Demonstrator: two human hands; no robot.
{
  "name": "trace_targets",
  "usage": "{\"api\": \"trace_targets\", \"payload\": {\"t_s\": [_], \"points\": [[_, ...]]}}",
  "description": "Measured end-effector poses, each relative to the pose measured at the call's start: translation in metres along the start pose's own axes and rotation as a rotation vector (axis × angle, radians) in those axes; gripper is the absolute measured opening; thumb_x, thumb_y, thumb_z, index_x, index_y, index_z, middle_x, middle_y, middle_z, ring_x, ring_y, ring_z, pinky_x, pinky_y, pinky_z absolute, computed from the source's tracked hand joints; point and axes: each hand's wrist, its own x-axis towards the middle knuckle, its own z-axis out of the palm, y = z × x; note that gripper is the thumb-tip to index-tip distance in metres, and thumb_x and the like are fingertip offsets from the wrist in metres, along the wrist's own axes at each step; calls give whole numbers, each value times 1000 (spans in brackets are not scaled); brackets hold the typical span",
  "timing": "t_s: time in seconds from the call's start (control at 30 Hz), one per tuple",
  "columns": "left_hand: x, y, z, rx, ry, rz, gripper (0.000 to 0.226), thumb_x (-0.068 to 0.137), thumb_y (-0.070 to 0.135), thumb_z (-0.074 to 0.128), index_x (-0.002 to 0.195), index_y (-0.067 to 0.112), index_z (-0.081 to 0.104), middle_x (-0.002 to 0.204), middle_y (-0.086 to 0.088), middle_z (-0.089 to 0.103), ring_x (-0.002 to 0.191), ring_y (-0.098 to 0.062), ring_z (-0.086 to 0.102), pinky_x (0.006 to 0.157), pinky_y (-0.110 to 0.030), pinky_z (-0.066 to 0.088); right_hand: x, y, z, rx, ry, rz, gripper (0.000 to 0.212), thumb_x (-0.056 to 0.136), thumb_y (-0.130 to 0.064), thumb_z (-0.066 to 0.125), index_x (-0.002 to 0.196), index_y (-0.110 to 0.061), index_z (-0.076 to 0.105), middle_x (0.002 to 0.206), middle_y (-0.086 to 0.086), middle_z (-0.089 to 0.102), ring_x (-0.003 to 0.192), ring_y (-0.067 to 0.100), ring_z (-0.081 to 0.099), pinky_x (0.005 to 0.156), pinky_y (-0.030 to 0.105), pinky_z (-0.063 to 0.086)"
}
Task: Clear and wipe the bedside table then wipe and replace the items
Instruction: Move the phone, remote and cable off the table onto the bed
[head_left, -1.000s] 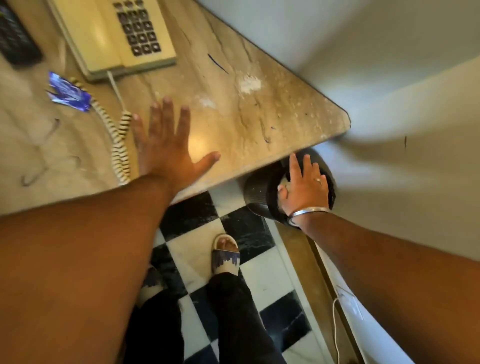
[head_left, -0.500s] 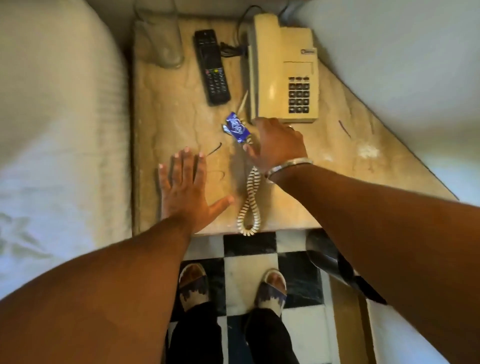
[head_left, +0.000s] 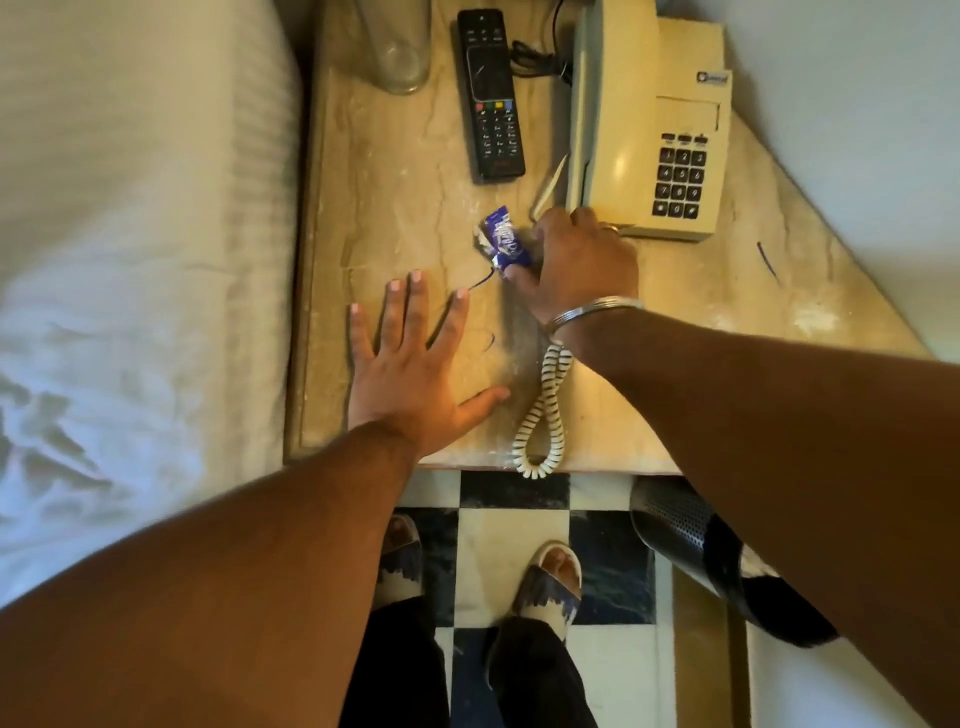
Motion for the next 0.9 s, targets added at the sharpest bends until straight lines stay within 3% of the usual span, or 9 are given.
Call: {"api": "trace_targets", "payload": {"t_s": [0.27, 0.47, 0.57, 0.67, 0.77, 0.9], "points": [[0, -1, 1, -13, 1, -19, 113, 73, 95, 19, 157, 25, -13, 167, -14, -11, 154, -32, -10, 120, -62, -4, 17, -22, 7, -15, 15, -20, 56, 77, -56, 57, 115, -15, 56, 114, 10, 57, 102, 32, 58, 79, 40, 45], [0, -2, 0, -11, -18, -21, 112, 73, 95, 16, 158, 27, -10, 166, -13, -15, 153, -31, -12, 120, -61, -6, 14, -27, -2, 167, -38, 58, 33, 83, -42, 58, 105, -18, 62, 104, 8, 62, 97, 31, 60, 76, 35, 46], [-2, -1, -1, -7, -22, -21, 111, 73, 94, 22, 158, 27, -8, 166, -12, -13, 153, -31, -11, 120, -62, -3, -16, -7, -22, 411, -67, 100, 19, 85, -36, 61, 96, -20, 60, 90, 0, 63, 85, 23, 60, 72, 33, 48], [-1, 0, -2, 3, -29, -9, 112, 73, 93, 26, 158, 27, -6, 167, -13, -11, 153, -32, -9, 120, -63, -2, -64, 27, -35, 496, -44, 130, 17, 85, -35, 63, 94, -21, 60, 88, -1, 65, 78, 20, 59, 70, 33, 50], [-1, -1, 0, 8, -26, 0, 112, 72, 94, 23, 158, 26, -5, 167, -14, -9, 153, -34, -7, 119, -64, -1, -119, 69, -38, 509, 44, 259, 16, 83, -34, 65, 94, -25, 59, 83, -10, 62, 72, 17, 60, 66, 31, 48], [0, 1, 8, 0, -7, 15, 112, 72, 95, 21, 158, 25, 1, 167, -16, -3, 153, -36, -1, 118, -66, 1, -199, 118, -24, 516, 136, 568, 34, 82, -32, 68, 111, -22, 54, 85, -9, 65, 73, 20, 64, 66, 30, 49]]}}
